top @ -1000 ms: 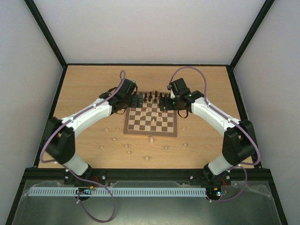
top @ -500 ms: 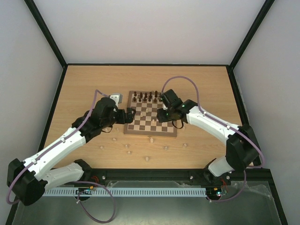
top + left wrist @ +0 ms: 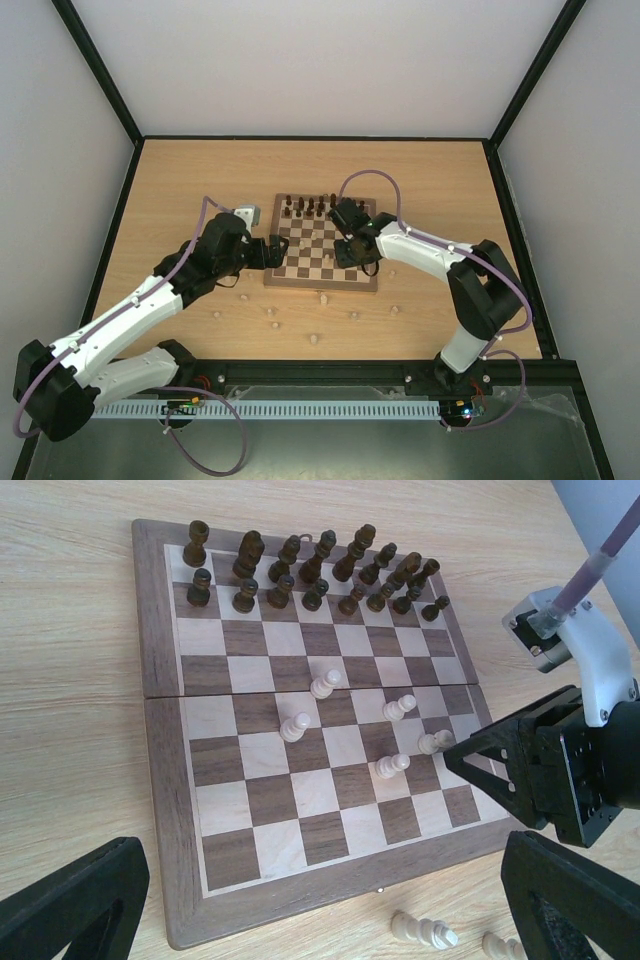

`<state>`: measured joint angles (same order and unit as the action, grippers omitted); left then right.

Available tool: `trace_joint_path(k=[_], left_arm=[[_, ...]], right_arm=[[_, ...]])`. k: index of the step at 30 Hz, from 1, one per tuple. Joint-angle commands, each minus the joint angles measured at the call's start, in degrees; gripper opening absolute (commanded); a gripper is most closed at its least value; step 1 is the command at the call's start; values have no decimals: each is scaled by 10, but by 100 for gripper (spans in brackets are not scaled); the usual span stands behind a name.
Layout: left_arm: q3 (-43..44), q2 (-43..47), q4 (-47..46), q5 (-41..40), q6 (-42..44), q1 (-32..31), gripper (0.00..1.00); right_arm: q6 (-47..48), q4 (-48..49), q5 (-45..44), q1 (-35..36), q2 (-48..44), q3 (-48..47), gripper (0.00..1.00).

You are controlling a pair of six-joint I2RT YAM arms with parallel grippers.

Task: Set up the chess pieces on the board
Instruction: Pick up the chess piece from the chessboard.

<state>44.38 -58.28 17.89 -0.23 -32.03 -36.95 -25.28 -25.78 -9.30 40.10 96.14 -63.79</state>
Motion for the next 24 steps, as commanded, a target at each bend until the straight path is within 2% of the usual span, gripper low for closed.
trace_joint_path(k=[1, 9, 15, 20, 24], left_arm=[[-5, -6, -7, -5, -5, 1, 99], [-2, -11, -8, -7, -3, 1, 99], [-6, -12, -9, -7, -4, 1, 99], [-10, -11, -13, -4, -5, 1, 99], [-19, -9, -26, 11, -1, 1, 99]], right_arm=[[6, -23, -16, 2, 15, -28, 33], [12, -18, -15, 3, 36, -41, 33], [14, -17, -22, 2, 46, -44, 20], [14, -13, -25, 2, 48, -45, 18], [15, -17, -28, 2, 47, -45, 11]])
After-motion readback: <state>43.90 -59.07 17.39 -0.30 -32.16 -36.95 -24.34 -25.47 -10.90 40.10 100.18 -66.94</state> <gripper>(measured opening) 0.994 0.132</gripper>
